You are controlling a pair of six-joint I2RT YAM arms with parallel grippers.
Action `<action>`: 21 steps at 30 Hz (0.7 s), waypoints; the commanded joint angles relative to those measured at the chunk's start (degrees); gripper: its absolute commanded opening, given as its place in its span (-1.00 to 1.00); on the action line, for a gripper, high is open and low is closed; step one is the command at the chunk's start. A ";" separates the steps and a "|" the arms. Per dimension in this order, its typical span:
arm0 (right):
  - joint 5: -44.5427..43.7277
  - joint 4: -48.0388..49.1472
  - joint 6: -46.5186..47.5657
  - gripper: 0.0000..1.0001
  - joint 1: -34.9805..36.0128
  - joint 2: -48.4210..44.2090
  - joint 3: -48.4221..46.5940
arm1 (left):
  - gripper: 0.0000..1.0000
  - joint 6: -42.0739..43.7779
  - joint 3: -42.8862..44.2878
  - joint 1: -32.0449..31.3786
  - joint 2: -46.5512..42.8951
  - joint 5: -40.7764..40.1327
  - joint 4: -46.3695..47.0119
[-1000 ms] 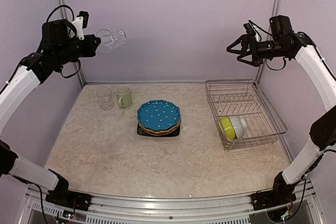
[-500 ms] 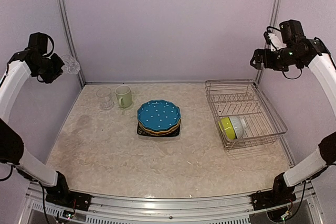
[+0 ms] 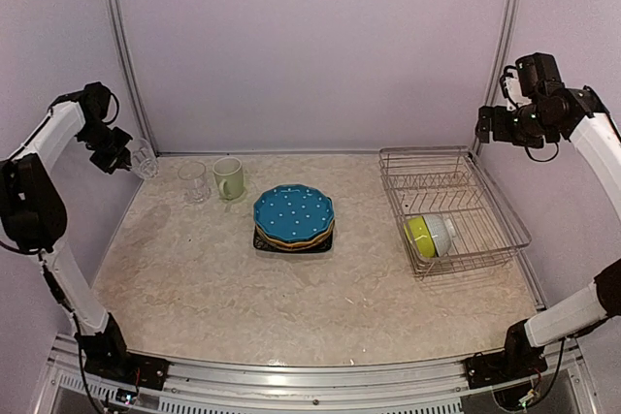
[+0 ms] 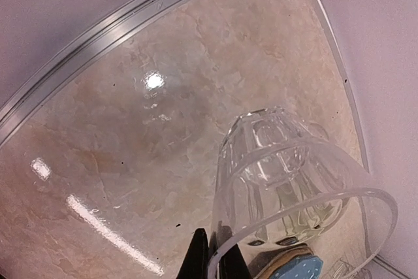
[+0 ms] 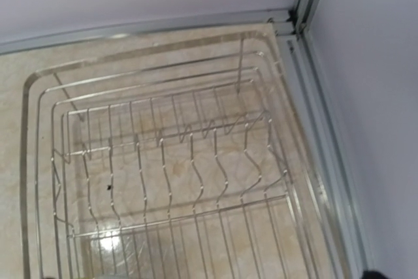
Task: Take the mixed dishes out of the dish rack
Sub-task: Place the cup at the corner of the board.
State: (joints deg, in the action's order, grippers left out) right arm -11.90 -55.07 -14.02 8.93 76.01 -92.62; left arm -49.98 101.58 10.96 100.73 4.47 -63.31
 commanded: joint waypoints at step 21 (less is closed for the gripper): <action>6.52 -0.86 -2.28 0.99 -0.31 -0.22 4.53 | -0.82 -1.25 20.28 -0.84 27.16 1.20 -6.85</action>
State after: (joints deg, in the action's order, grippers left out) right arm -6.20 -55.51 -15.44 8.93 76.58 -89.03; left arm -51.13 119.55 10.44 125.47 5.65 -69.56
